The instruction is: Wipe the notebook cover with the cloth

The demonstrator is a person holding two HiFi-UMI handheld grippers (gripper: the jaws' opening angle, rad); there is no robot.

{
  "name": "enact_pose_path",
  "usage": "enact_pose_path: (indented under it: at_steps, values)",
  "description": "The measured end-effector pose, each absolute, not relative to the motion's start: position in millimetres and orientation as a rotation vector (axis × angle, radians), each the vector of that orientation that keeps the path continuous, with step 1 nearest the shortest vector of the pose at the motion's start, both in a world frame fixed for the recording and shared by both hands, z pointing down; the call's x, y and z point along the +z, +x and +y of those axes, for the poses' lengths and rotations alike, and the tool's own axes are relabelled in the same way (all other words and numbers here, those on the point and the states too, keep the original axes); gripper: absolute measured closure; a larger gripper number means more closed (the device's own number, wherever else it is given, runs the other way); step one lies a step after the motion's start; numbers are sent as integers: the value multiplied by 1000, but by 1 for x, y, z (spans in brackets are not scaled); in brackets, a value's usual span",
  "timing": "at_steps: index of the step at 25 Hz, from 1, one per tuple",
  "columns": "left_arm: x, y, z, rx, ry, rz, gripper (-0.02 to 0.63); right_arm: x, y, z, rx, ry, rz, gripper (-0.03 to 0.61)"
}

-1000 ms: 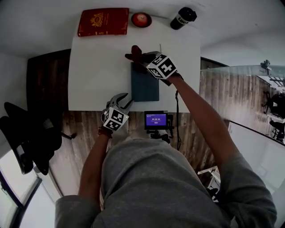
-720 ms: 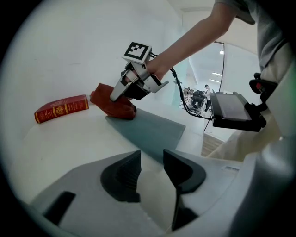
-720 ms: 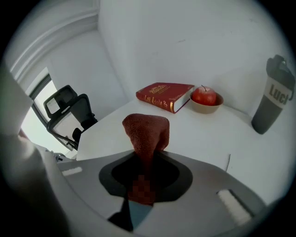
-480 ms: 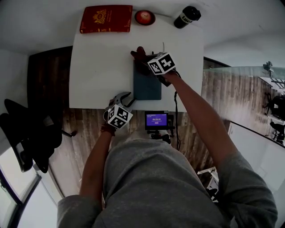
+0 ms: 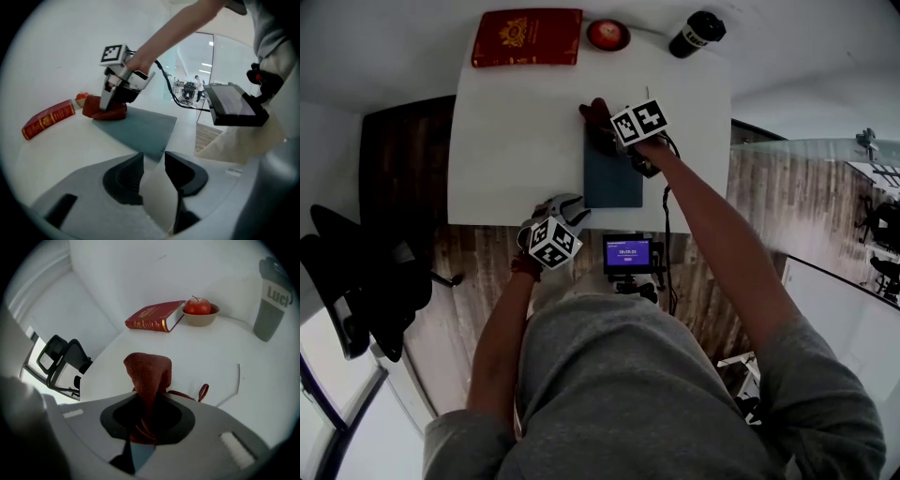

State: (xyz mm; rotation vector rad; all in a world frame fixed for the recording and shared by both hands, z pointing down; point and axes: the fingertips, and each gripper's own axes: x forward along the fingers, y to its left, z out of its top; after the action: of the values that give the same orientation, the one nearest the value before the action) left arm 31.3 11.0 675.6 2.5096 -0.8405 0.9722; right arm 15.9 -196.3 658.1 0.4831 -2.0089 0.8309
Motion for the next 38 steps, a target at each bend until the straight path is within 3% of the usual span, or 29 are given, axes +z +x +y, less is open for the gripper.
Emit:
enact_pose_path:
  at_steps: [6,38]
  values:
    - [682,33,11,1031,2472,-792,491,659,16,-191,869,491,-1970,499]
    - [681,30,12,1014,2468,-737,503,659,10,-116,656,299,-1967,500]
